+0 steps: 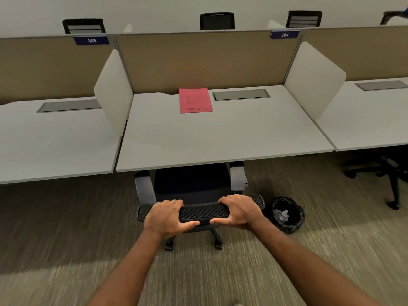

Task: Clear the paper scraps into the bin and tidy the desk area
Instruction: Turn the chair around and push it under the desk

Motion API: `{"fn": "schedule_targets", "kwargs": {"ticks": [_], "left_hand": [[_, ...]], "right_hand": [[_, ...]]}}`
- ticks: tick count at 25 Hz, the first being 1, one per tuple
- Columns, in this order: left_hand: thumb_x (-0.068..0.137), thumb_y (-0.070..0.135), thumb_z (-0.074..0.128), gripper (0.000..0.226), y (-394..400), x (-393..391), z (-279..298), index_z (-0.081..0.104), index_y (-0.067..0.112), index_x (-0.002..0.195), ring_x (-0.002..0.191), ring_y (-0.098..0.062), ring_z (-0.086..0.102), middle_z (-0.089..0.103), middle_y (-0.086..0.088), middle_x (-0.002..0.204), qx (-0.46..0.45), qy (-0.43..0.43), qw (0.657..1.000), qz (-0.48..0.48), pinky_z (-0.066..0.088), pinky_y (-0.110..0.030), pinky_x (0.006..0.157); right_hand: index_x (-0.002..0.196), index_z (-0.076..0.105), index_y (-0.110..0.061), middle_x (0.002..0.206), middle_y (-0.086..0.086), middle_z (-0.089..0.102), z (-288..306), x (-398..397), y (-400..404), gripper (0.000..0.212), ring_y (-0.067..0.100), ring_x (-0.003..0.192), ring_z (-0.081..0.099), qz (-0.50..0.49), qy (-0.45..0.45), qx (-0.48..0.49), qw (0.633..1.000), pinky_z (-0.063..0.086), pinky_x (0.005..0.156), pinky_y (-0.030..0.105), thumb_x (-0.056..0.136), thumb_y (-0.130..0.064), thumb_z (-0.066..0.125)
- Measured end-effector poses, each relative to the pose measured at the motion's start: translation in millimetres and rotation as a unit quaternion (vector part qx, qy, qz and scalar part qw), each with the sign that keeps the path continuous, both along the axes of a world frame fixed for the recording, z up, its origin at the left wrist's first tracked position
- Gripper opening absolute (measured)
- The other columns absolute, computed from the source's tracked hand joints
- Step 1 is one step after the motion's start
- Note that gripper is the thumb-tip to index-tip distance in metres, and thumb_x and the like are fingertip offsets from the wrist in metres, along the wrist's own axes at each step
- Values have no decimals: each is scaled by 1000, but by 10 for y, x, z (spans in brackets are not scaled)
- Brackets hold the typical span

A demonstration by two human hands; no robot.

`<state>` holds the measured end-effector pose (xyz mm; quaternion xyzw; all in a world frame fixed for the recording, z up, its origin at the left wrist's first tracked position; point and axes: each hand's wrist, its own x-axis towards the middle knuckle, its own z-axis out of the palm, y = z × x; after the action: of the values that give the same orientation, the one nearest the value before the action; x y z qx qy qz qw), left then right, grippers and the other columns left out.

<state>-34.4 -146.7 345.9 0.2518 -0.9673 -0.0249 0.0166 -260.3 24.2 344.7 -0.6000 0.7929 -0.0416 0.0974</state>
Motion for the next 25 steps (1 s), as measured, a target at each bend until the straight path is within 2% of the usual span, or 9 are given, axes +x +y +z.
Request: {"fn": "schedule_targets", "kwargs": {"ticks": [6,14,19,25], "left_hand": [[70,102,23,84,-91,-677,-99,56,29,93,70,-17,58,62,8,82,-6,5,1000,26,52,-38,63],[71,101,30,76,-375,-1308,-161,56,32,89,64,-14,56,60,11,77,-15,22,999,33,53,-38,58],[71,101,32,75,-621,-1616,-146,58,33,89,63,-12,56,59,13,75,-19,26,999,30,51,-35,58],[70,102,28,84,-845,-1986,-83,63,30,97,70,-15,58,64,10,82,1,11,1000,20,51,-39,65]], "right_hand": [[119,65,-27,101,-5,71,-57,-789,-173,97,17,89,65,33,7,-18,999,41,68,32,72,-104,27],[111,66,-29,94,-8,70,-141,-1466,-464,98,15,83,65,42,11,-43,998,44,65,31,69,-105,21],[112,65,-32,95,-11,69,-124,-1773,-704,95,14,85,65,36,3,-37,999,53,72,35,68,-106,24],[114,65,-34,97,-12,71,-86,-2075,-894,94,13,90,66,14,-1,-33,999,54,77,37,68,-106,26]]}}
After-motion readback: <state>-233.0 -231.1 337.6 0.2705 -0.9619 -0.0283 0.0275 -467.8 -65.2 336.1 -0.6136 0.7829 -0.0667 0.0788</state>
